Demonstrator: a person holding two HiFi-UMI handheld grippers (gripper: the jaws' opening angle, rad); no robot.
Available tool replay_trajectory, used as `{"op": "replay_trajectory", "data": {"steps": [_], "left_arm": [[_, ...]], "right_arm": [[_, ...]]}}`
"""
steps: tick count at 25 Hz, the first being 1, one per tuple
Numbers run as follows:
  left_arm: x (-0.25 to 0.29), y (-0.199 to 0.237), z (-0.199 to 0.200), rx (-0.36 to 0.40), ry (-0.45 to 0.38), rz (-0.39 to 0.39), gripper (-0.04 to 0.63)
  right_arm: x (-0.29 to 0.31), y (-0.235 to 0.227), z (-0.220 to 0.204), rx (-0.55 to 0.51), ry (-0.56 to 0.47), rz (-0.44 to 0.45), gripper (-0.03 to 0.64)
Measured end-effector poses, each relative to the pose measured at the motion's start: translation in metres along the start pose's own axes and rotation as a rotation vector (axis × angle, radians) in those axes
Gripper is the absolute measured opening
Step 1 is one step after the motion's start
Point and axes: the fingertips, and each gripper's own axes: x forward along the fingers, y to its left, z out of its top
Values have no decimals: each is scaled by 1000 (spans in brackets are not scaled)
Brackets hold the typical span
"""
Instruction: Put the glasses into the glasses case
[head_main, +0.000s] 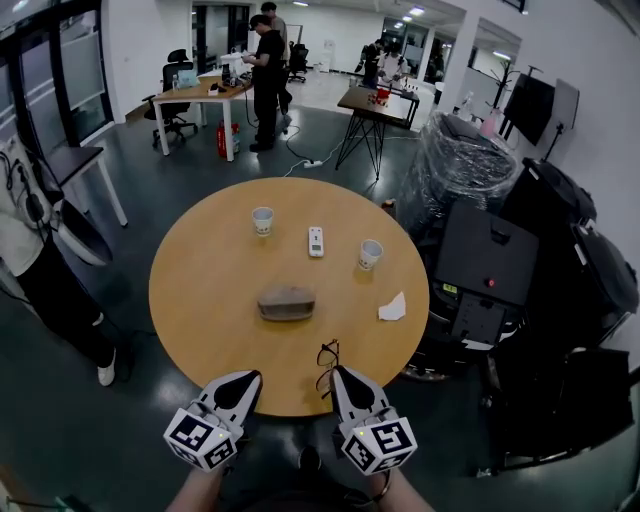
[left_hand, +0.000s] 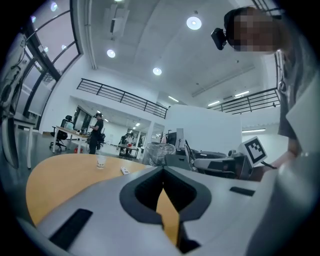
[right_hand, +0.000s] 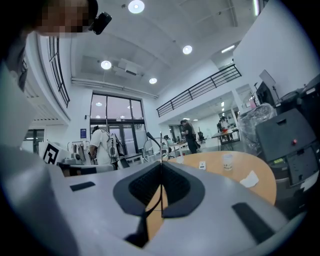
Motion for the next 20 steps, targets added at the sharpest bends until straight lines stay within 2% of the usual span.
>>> {"op": "replay_trajectory", "data": {"steps": [7, 13, 20], "left_arm": [[30, 13, -4, -34, -2, 87, 6], [48, 27, -9, -4, 19, 127, 6], [81, 61, -28, -54, 57, 143, 6]], "right_arm": [[28, -36, 6, -15, 13, 79, -11], [48, -49, 1, -11, 33, 120, -11], [71, -68, -21, 13, 90, 115, -11]]}}
